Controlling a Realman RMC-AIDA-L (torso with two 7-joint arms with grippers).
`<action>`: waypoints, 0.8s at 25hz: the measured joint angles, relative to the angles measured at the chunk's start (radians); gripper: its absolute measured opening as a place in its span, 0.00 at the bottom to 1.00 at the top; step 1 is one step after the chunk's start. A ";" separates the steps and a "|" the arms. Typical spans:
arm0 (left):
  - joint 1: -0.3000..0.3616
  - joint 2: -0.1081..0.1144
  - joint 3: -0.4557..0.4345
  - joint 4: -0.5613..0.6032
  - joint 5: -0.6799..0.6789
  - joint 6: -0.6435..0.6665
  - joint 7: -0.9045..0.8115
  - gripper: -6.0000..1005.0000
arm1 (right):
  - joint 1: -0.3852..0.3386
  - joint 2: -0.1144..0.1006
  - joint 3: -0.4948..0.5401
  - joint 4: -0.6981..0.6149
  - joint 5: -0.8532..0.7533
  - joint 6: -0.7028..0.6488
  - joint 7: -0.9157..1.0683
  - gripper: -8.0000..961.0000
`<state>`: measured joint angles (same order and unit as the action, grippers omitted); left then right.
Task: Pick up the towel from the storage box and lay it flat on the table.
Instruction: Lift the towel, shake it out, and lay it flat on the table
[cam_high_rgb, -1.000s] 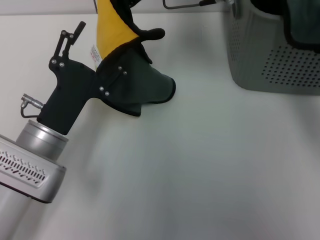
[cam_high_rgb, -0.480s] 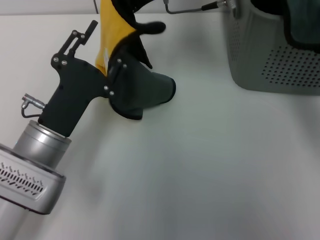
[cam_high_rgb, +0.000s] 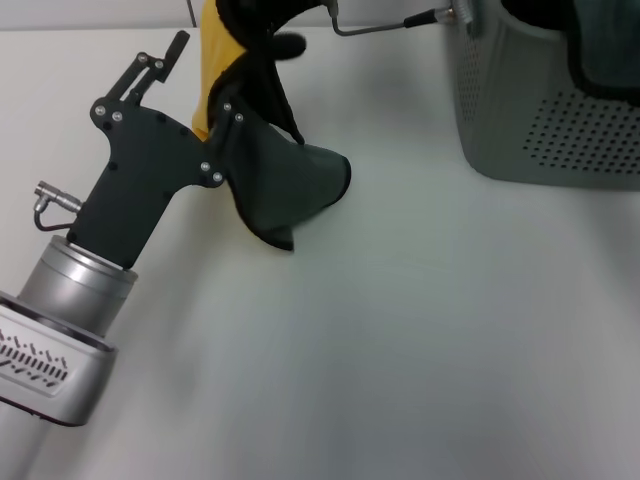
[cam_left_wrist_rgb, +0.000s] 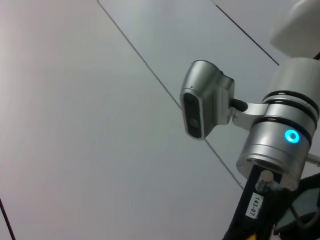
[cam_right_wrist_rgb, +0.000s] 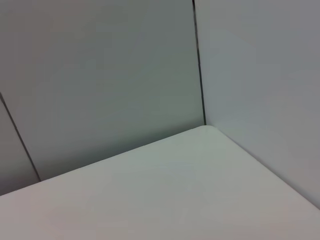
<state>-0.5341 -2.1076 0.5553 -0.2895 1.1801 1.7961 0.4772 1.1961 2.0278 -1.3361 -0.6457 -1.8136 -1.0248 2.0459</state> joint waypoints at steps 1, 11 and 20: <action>0.000 0.000 0.000 0.003 -0.001 -0.002 -0.011 0.45 | 0.000 0.000 -0.001 0.000 0.001 -0.002 -0.004 0.01; -0.004 0.000 -0.019 0.012 0.007 -0.046 -0.056 0.35 | 0.001 0.000 -0.015 0.000 0.022 -0.006 -0.024 0.01; -0.004 0.000 -0.013 0.013 0.040 -0.031 -0.054 0.26 | 0.002 0.000 -0.018 0.003 0.022 0.000 -0.029 0.01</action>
<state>-0.5384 -2.1075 0.5423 -0.2762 1.2204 1.7653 0.4232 1.1980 2.0277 -1.3544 -0.6423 -1.7919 -1.0244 2.0174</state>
